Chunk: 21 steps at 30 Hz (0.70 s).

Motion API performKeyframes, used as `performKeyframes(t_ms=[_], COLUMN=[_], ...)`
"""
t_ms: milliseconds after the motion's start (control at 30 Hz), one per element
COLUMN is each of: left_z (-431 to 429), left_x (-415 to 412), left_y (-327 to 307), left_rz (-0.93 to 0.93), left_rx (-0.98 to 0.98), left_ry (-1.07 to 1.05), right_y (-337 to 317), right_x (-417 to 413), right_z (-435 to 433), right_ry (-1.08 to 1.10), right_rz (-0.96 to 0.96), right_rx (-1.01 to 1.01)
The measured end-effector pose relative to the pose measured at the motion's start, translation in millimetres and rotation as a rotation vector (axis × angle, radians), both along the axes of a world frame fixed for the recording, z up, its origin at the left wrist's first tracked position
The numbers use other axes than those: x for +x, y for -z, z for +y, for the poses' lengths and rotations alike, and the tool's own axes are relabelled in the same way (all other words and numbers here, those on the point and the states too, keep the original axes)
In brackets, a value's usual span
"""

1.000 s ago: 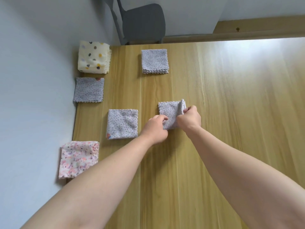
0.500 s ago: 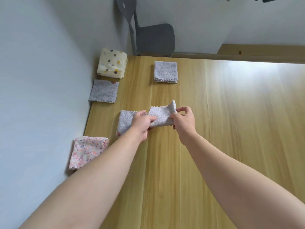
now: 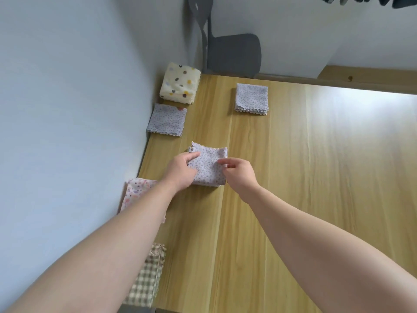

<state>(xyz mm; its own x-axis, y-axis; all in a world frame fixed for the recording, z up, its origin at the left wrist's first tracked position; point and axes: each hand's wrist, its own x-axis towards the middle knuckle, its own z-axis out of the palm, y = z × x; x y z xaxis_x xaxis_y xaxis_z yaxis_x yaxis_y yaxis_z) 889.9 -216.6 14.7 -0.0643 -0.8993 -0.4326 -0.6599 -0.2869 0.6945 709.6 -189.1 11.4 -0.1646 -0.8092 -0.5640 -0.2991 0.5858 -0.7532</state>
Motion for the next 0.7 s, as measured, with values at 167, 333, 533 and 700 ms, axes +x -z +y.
performKeyframes(t_ms=[167,333,533,700], left_z=[0.4,-2.1,2.8,7.8], left_x=[7.4,6.6,4.0,1.1], left_y=[11.6,20.2,29.7,26.7], left_rz=[-0.071,-0.098,-0.132,-0.423], left_rx=[-0.029,-0.046,-0.028,-0.128], left_ry=[0.037,0.052,0.101,0.214], right_y=[5.0,13.2,25.8,29.4], right_x=[9.9,12.7,12.4,14.4], right_z=[-2.3,-5.1,-2.1,1.2], right_ry=[-0.027,-0.045,-0.09,-0.282], right_rz=[0.037,0.075,0.107,0.346], right_rx=[0.04,0.036,0.041,-0.052])
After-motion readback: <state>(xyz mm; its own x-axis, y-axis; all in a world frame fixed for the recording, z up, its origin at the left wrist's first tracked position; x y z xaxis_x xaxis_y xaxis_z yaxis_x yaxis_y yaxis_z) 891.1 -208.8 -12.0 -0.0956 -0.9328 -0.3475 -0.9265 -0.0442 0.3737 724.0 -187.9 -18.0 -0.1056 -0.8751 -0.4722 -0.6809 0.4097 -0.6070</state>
